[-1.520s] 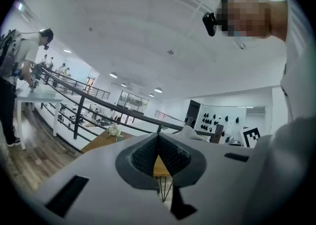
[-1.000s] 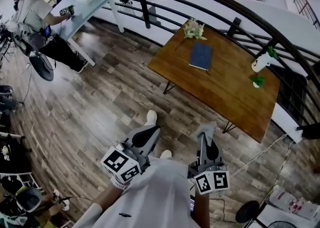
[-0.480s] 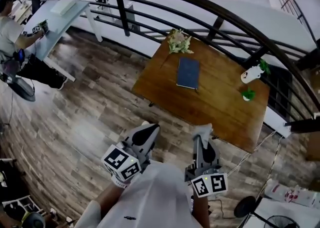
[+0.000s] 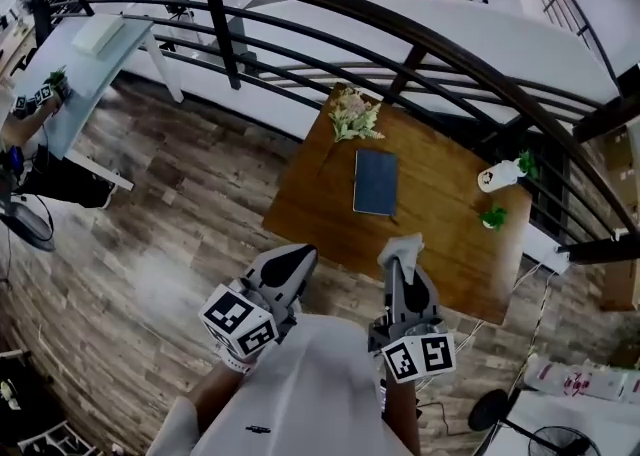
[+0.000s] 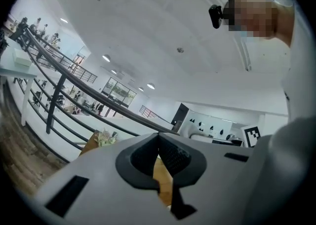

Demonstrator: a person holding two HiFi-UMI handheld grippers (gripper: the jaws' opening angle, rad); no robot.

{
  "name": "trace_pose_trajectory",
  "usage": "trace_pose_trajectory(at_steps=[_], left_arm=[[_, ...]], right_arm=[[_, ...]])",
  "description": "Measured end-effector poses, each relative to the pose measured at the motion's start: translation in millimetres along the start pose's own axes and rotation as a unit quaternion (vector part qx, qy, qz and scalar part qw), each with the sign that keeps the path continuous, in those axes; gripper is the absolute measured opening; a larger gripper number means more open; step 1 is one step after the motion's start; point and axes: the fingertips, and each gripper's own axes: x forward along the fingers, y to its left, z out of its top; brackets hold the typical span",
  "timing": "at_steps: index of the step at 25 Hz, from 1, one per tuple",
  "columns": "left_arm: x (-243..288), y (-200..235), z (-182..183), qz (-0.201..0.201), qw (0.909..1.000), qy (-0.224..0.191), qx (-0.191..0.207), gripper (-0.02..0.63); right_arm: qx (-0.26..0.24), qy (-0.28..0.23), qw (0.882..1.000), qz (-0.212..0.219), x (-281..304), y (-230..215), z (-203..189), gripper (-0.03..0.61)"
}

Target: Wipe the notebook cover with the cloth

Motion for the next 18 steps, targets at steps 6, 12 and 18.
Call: trace_pose_trajectory(at_steps=[6, 12, 18], left_arm=[[22.4, 38.4, 27.9, -0.027, 0.9996, 0.006, 0.007, 0.018], [44.3, 52.9, 19.5, -0.043, 0.9984, 0.033, -0.014, 0.018], [76.5, 54.5, -0.6, -0.054, 0.9963, 0.063, -0.023, 0.018]], right_arm=[[-0.01, -0.011, 1.0, -0.027, 43.7, -3.1, 13.0, 0.028], [-0.005, 0.021, 0.999, -0.046, 50.0, -7.0, -3.6, 0.028], [0.014, 0.038, 0.999, -0.034, 66.7, -27.2, -12.7, 0.029]])
